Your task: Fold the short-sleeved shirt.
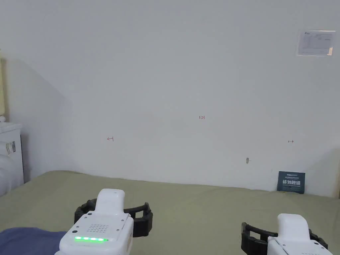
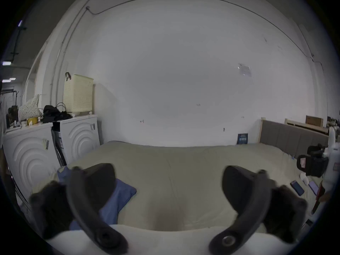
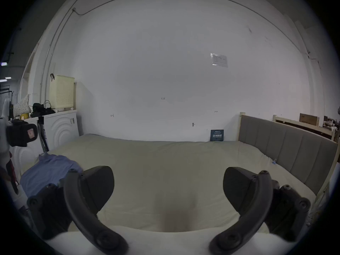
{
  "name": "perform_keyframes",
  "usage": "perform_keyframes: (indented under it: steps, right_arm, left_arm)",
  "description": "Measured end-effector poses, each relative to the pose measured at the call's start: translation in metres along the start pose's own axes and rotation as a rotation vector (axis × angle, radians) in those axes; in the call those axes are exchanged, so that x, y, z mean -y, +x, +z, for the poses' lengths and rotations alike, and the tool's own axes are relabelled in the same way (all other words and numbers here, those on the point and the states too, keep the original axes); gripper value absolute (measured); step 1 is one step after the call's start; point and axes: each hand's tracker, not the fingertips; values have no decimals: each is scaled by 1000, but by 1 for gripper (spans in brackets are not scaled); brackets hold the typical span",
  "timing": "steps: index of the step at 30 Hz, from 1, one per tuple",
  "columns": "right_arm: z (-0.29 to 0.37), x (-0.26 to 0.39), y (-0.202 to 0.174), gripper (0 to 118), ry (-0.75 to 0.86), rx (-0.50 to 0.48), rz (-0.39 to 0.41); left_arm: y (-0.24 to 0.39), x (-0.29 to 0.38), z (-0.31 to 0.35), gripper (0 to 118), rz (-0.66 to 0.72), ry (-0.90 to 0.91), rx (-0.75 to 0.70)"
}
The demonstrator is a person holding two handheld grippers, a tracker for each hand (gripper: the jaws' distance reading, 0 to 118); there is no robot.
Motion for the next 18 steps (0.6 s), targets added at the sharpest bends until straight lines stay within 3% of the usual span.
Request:
perform_keyframes:
  steps: [1, 2, 3, 4, 5, 7, 9, 18]
  right_arm:
    - [1, 1, 1, 110, -2, -11, 0]
    - [3, 3, 1, 84, 4, -10, 2]
    - [4, 3, -2, 23, 5, 44, 40]
    - [3, 3, -4, 1, -22, 71, 56]
    - [5, 4, -4, 1, -9, 80, 36]
    - [8, 5, 3, 1, -27, 9, -33]
    - [8, 8, 3, 1, -30, 58, 1]
    - [6, 0, -9, 1, -34, 48, 26]
  left_arm:
    - [2, 0, 2, 99, -12, 9, -5]
    - [4, 0, 3, 66, -30, 21, -5]
    - [7, 0, 1, 7, -51, 12, -36]
    - [9, 0, 1, 0, -65, -3, -74]
    - [10, -1, 2, 0, -30, 10, -53]
    - [5, -2, 3, 0, 53, 10, -7]
    - [2, 2, 4, 0, 42, 4, -43]
    - [-13, 5, 12, 0, 50, 20, -42]
